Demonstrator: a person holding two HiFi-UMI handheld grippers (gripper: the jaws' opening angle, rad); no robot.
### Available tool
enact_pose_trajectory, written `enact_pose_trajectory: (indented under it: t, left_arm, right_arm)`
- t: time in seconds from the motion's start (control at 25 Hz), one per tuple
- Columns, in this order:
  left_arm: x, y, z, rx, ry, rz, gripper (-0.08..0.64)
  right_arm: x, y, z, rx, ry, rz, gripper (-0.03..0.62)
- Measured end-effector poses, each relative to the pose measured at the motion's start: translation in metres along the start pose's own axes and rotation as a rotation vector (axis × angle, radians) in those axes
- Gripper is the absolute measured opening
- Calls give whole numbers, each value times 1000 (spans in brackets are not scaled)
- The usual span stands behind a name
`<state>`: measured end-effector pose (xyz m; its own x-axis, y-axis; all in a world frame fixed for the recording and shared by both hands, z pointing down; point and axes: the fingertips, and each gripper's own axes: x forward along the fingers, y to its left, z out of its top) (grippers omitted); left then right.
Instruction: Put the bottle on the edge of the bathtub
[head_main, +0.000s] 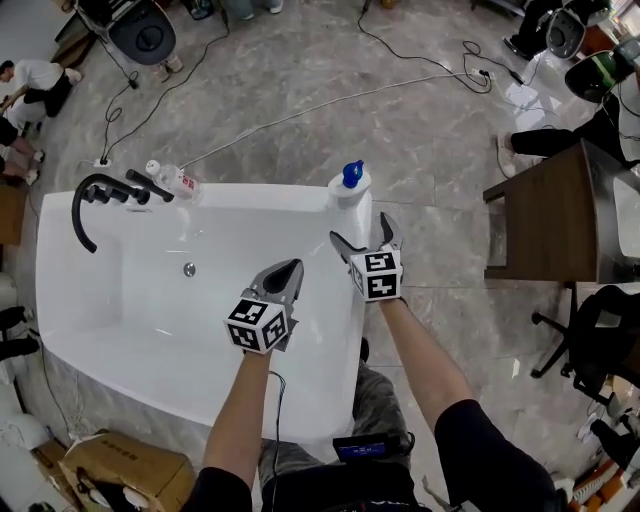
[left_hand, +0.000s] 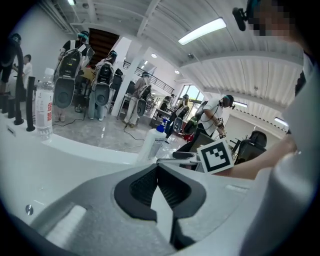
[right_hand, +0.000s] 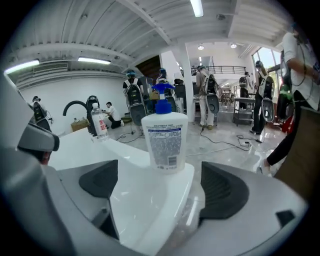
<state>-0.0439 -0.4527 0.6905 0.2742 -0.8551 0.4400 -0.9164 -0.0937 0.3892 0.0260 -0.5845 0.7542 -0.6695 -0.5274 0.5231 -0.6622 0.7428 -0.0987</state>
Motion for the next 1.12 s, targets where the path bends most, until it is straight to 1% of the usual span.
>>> enact_pose_trajectory:
  t: [0.08,0.16,0.2,0.24,0.32,0.4,0.48,0.56,0.6,0.68,0.8,0.96,1.12]
  left_arm:
    - [-20,-14,-11,-18,36,14,9]
    - [-42,-32,-18,-43,55,18,9]
    - [-54,-42,-19,-48,60,8,9]
    - [-66,-53,-19,-38,64,-10,9]
    - [-87,-77,-14,12,68,-67,9]
    - [-108,-109,-13,69,61,-133,9]
    - [-133,-132,-13,136,56,-182,9]
    - [-166,-144,-15,197,57,-225,9]
    - [-185,-148,-18,215,55,-247,9]
    - [-223,-156,-25,231,42,-286,9]
    - [-275,-161,-40,235,26,-325,9]
    - [-330,-162,-55,241,1,-364,9]
    - [-376,-170,-70,276,2,-402,9]
  right_arm:
    - [-35,13,-5,25,30,29,514]
    - [-76,25,-2,58,36,42,499]
    - [-98,30,3,72,27,32,436]
    - [-119,35,10,82,9,11,307]
    - [-160,46,27,86,-35,-19,129]
    - [-209,62,36,78,-61,1,70]
    - [-257,82,39,61,-77,8,39]
    - [-296,105,34,64,-91,-25,23]
    - [-314,117,29,77,-94,-46,17]
    - [-348,142,16,107,-89,-73,14]
    - [-393,186,2,136,-89,-66,14]
    - [-436,244,-8,117,-90,-60,14]
    - [-475,283,-19,103,-91,-81,14]
